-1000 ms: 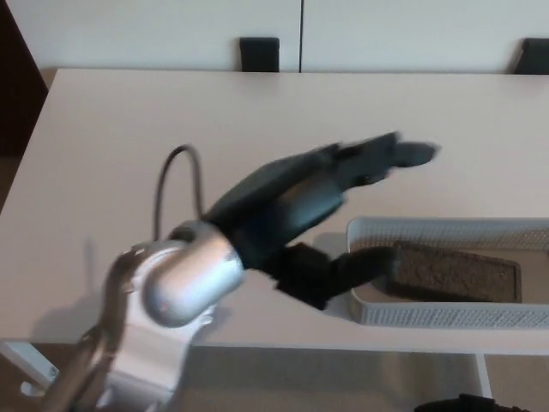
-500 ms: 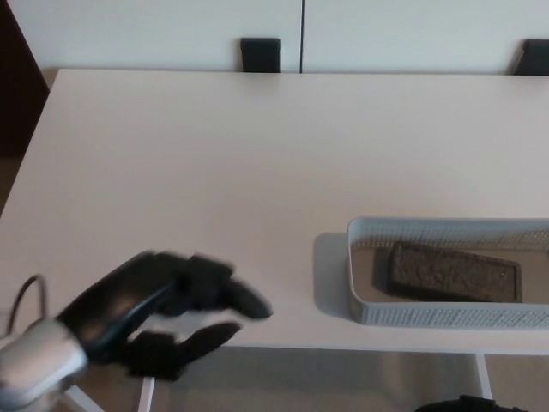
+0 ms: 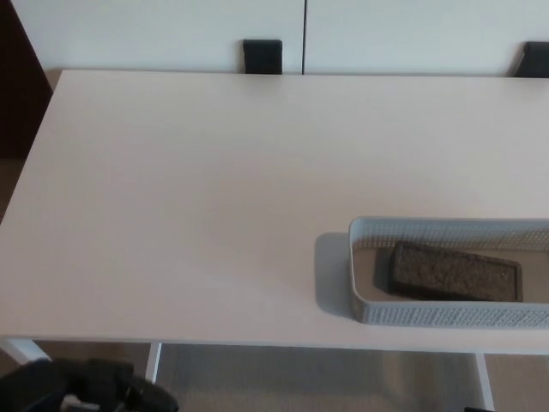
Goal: The robot walks towards a desk on which an eraser is kept on the left hand side and a container is kept on the right hand side. The robot picks up the eraser using its left hand and places it in the container.
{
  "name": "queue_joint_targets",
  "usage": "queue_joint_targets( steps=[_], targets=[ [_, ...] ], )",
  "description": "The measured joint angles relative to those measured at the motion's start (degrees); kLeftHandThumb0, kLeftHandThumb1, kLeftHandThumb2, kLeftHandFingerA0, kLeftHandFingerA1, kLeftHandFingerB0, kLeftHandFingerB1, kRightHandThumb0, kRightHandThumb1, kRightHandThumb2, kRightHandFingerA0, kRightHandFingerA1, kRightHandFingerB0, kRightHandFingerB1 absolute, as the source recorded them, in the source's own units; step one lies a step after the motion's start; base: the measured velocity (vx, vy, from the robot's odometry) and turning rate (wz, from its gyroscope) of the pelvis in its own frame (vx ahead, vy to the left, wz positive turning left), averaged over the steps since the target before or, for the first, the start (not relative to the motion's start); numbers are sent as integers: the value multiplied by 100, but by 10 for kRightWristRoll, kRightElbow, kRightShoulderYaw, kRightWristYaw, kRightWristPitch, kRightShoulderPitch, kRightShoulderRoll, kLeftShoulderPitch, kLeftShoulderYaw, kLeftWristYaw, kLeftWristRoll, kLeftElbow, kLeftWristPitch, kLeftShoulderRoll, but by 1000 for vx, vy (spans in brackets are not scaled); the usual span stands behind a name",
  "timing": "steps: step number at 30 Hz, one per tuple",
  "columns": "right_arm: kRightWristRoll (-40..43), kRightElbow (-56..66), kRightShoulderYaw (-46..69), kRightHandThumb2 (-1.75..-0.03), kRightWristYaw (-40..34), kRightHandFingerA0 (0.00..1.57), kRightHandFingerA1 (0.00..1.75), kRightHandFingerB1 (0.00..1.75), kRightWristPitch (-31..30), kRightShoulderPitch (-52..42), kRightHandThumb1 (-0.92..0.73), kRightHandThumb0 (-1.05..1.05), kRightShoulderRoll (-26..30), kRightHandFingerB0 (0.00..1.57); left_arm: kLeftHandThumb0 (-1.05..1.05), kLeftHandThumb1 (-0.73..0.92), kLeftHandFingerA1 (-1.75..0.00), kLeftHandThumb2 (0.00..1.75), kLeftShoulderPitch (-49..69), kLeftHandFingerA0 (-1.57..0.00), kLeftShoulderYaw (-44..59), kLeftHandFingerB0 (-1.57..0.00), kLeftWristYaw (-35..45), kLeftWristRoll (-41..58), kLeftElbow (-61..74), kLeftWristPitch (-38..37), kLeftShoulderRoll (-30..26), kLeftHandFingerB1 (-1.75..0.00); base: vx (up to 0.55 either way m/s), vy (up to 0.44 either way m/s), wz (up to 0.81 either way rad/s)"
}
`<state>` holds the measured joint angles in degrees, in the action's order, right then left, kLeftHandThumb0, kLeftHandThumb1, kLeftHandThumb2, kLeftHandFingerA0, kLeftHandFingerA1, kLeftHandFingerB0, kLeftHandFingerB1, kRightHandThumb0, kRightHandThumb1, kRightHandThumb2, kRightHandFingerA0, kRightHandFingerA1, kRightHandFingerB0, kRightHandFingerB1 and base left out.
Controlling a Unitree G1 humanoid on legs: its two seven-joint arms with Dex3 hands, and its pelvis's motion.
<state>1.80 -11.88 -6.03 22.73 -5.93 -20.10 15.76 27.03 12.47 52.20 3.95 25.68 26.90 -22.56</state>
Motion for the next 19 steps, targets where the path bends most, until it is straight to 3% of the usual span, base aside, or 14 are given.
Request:
queue_joint_targets(
  steps=[2,3,5,6,7,8,15,19],
  targets=[
    [0,-7,0,-55,0,58,62,50,0,0,-50,-44,0,46,-85,86,-38,67,10,-52,2,-50,15,8,-16,-4,-4,-35,0,0,0],
    [0,-12,0,-54,-1,57,61,50,0,0,-51,-46,0,46,-88,82,-44,66,17,-33,2,-39,25,13,-27,-8,-5,-33,0,0,0],
    [0,-20,0,-54,-1,58,60,49,0,-1,-51,-45,0,46,-86,82,-48,65,17,-30,-13,-36,24,10,-66,-22,-3,-34,0,0,0],
    [0,-23,0,-55,-2,59,60,48,0,-1,-52,-45,0,45,-83,64,-55,106,15,-23,-22,-26,21,7,-85,-26,0,-48,0,0,0],
    [0,-26,0,-55,-2,59,60,48,1,-1,-52,-46,0,45,-83,63,-55,105,11,-22,-32,-25,16,4,-108,-31,2,-48,0,0,0],
    [0,-29,1,-55,-3,57,60,48,1,-1,-51,-46,0,43,-81,80,-49,65,5,-24,-41,-30,11,1,-131,-36,5,-35,0,0,0],
    [0,-40,1,-55,-8,43,58,47,2,-3,-52,-47,0,37,-80,75,-44,63,-37,-18,-82,-24,-28,-16,-275,-61,21,-33,0,0,0],
    [-1,-41,1,-55,-10,42,58,47,2,-3,-51,-46,0,36,-79,73,-43,63,-51,-31,-91,-28,-49,-24,-335,-76,23,-31,0,0,0]
  ],
)
